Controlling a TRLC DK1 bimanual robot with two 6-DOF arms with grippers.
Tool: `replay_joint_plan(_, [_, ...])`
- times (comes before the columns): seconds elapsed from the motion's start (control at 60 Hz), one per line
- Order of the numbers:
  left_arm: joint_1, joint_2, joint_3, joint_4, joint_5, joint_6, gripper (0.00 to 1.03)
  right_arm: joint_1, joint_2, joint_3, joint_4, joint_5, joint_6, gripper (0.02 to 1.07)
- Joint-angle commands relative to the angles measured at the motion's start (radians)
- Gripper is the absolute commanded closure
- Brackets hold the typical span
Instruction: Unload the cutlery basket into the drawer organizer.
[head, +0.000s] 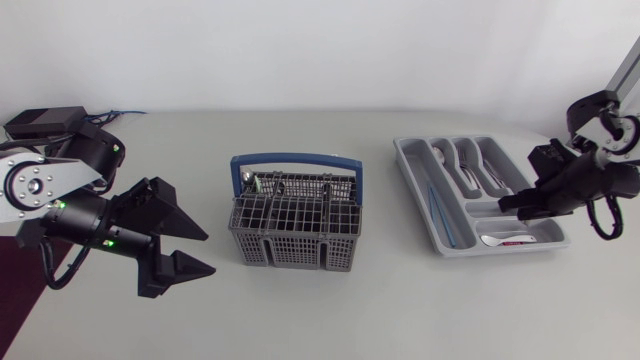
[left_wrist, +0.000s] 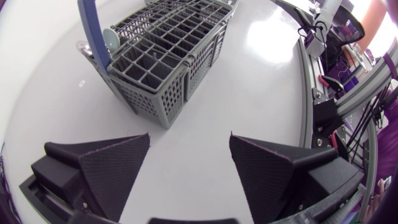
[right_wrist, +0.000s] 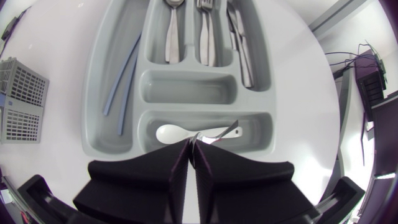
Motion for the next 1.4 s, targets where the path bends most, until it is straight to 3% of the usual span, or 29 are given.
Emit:
replay_joint_plan(0.0, [-0.009, -0.004, -0.014, -0.009, 0.015, 0.007, 0.06, 0.035, 0.032, -0.038, 0.014, 0.012, 0.033, 0.83])
replay_joint_plan(0.1, [-0.015, -0.003, -0.008, -0.009, 0.015, 0.004, 0.06, 0.065, 0.055, -0.036, 0.025, 0.014, 0.054, 0.77])
replay_joint_plan(0.233, [-0.028, 0.0, -0.014, -0.009, 0.015, -0.001, 0.06, 0.093, 0.065, -0.03, 0.028, 0.012, 0.066, 0.55])
replay_joint_plan(0.35, [-0.031, 0.0, -0.017, -0.009, 0.015, -0.004, 0.06, 0.117, 0.024, -0.029, 0.014, -0.006, 0.066, 0.44])
replay_joint_plan(0.583, [-0.086, -0.021, -0.029, -0.014, 0.015, -0.039, 0.06, 0.243, -0.131, -0.021, 0.014, -0.106, 0.065, 0.34])
replay_joint_plan(0.833, [-0.159, -0.017, -0.037, 0.0, 0.014, -0.079, 0.06, 0.383, -0.185, -0.018, 0.094, -0.293, 0.099, 0.34])
replay_joint_plan(0.95, [-0.166, -0.021, -0.026, 0.006, 0.015, -0.095, 0.06, 0.47, -0.192, -0.027, 0.144, -0.322, 0.123, 0.34])
replay_joint_plan(1.167, [-0.178, -0.061, -0.008, 0.02, 0.057, -0.136, 0.06, 0.621, -0.2, -0.062, 0.216, -0.353, 0.131, 0.36])
replay_joint_plan(1.317, [-0.202, -0.055, -0.002, 0.075, 0.066, -0.188, 0.23, 0.667, -0.2, -0.079, 0.247, -0.373, 0.129, 0.71])
replay_joint_plan(1.383, [-0.206, -0.032, 0.006, 0.124, 0.066, -0.231, 0.43, 0.682, -0.197, -0.088, 0.267, -0.373, 0.131, 0.85])
